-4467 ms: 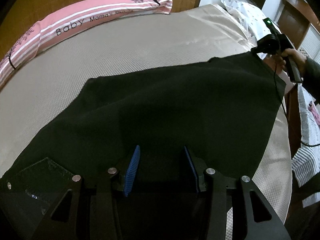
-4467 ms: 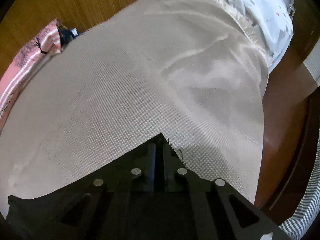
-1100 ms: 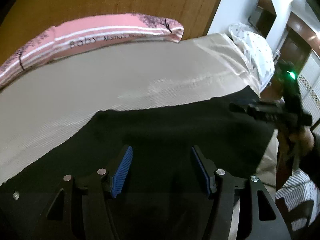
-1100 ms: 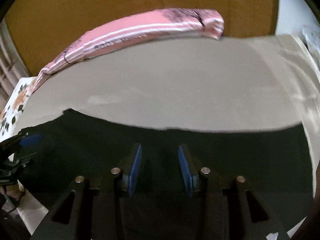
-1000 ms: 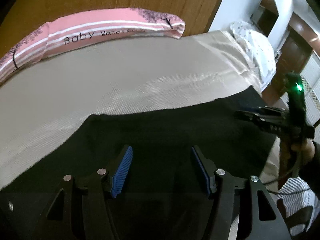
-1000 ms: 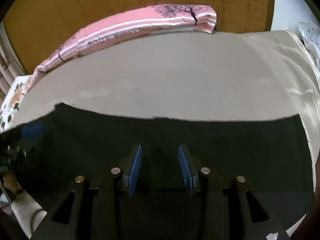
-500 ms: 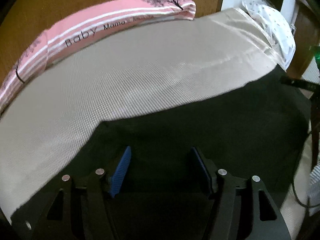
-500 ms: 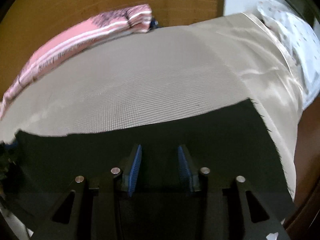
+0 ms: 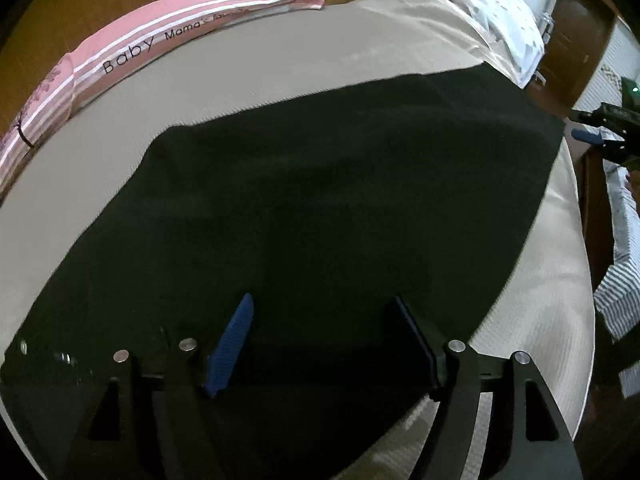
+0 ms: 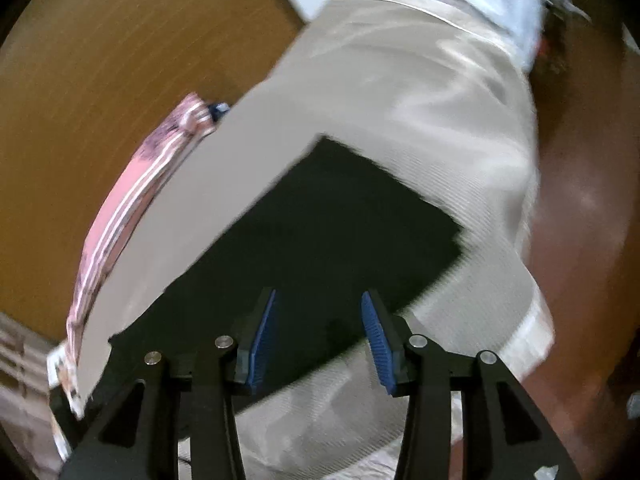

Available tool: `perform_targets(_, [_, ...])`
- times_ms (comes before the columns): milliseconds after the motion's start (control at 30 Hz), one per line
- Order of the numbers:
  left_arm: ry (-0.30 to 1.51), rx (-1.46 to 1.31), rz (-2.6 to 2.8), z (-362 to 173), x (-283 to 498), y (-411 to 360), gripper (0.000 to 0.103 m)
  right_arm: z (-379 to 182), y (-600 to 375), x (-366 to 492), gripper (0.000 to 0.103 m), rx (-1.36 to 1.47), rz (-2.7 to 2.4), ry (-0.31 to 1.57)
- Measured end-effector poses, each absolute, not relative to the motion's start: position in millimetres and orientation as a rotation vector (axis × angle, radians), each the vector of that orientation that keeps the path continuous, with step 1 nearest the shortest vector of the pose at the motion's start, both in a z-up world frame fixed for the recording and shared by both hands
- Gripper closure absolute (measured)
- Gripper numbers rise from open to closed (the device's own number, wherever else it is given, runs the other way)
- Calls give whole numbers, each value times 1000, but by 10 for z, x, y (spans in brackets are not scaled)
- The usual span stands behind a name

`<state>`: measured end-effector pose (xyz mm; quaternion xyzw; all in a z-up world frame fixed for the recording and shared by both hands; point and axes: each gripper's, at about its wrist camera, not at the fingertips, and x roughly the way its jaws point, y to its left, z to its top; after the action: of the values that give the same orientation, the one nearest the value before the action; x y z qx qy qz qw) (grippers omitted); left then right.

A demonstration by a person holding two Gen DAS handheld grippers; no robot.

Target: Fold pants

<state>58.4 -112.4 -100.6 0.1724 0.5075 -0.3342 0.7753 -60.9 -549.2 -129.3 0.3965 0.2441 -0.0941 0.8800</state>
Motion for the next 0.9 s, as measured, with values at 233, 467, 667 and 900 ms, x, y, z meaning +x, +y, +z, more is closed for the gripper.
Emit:
perform_targets(233, [1133,300,-708,-953,575,-1035,30,-1663,-5798,-653,61,1005,-243,465])
perform_targets(467, [1150,268,-676,-978,603,-1060,30,-1762,-6024,-579,67,1083,-247,405])
perform_targets(667, [1139,256,-670,-1003,598,-1070,29,-1782,-6102,-471,89,1091,-241,400])
perform_targets(900, [1165,130,-691,-930,722,-950,29,-1361,-5862,-416,95,1030,-148,365])
